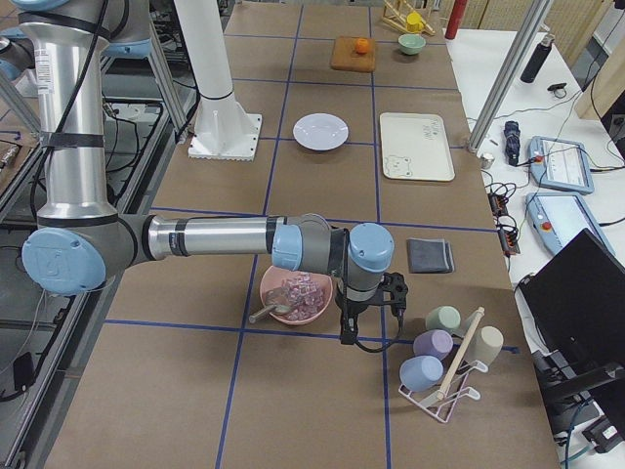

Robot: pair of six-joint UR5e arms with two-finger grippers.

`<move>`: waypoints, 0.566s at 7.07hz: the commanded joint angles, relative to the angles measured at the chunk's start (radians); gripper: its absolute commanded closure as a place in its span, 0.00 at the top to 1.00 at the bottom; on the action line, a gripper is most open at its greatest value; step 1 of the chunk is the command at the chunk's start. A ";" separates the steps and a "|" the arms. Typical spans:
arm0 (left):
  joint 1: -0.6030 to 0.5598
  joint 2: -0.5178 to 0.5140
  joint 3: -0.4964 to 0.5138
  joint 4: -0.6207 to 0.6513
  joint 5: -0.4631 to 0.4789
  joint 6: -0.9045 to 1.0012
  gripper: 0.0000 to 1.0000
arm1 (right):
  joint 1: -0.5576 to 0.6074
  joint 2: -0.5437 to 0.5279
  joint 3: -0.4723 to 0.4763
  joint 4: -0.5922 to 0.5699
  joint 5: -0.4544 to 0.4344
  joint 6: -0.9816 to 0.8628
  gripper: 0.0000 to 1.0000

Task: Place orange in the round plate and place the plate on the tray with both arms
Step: 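Lower the left gripper over the orange on the wooden tray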

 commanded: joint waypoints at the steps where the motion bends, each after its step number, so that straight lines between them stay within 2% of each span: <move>1: 0.004 -0.025 -0.019 0.002 0.000 -0.004 0.98 | 0.000 0.003 0.009 0.002 0.000 -0.001 1.00; 3: 0.094 -0.074 -0.048 0.004 0.001 -0.042 0.98 | 0.000 0.013 0.023 0.002 0.000 0.001 1.00; 4: 0.147 -0.087 -0.033 -0.005 0.002 -0.124 0.98 | -0.002 0.035 0.029 -0.002 -0.012 -0.001 1.00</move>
